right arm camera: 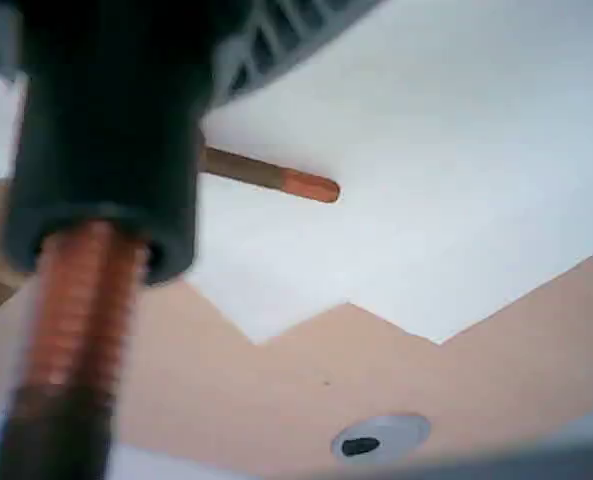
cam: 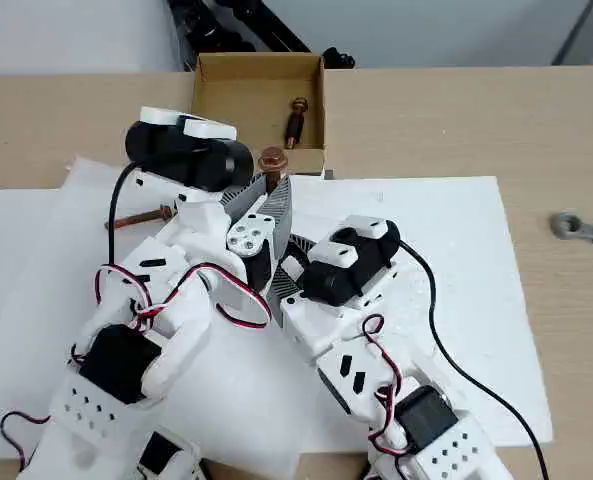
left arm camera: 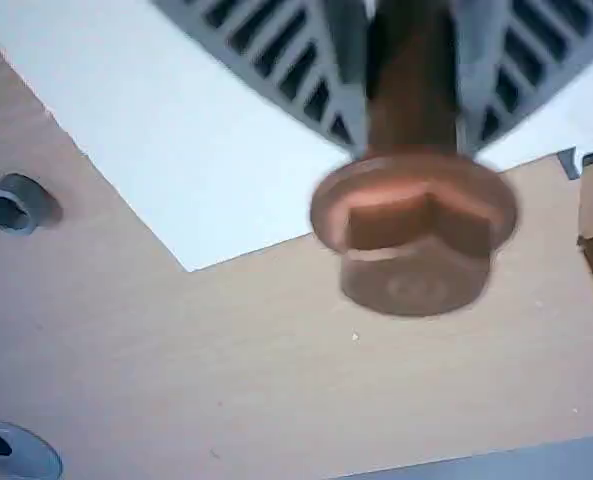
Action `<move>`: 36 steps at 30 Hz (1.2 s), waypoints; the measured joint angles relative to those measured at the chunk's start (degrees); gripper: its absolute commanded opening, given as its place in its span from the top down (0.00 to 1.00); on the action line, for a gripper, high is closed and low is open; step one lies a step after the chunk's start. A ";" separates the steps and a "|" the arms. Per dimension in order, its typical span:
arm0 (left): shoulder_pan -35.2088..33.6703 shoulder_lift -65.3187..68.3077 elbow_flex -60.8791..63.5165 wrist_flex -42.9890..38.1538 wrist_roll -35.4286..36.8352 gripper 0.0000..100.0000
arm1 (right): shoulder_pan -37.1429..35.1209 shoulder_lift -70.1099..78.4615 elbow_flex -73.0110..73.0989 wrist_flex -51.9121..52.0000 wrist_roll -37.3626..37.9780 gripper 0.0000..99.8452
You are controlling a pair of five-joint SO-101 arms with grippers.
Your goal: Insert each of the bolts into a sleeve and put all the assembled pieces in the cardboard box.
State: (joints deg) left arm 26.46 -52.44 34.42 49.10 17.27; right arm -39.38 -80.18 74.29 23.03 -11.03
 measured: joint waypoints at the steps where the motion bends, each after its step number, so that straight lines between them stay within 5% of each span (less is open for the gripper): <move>1: 0.00 0.00 0.00 0.00 0.00 1.00 | 0.00 0.00 0.00 0.00 0.00 1.00; 9: 0.00 0.00 -0.18 1.32 -0.35 0.99 | -0.09 0.00 0.00 0.00 0.00 1.00; 16: 0.00 0.00 -5.80 11.16 2.81 0.85 | -0.09 0.00 0.00 0.00 0.00 1.00; 28: -0.18 0.00 -8.97 15.91 7.38 0.84 | 0.00 0.26 0.00 0.00 0.00 1.00; 32: -3.69 0.00 -13.36 15.91 2.55 0.91 | 0.79 3.78 -2.29 0.00 0.00 1.00; 36: -8.88 -0.18 -15.21 16.18 -9.67 0.98 | 3.25 10.64 -9.58 0.00 0.00 1.00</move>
State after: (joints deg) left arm 17.58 -52.62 19.21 65.27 7.60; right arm -36.13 -69.54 64.70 23.03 -11.03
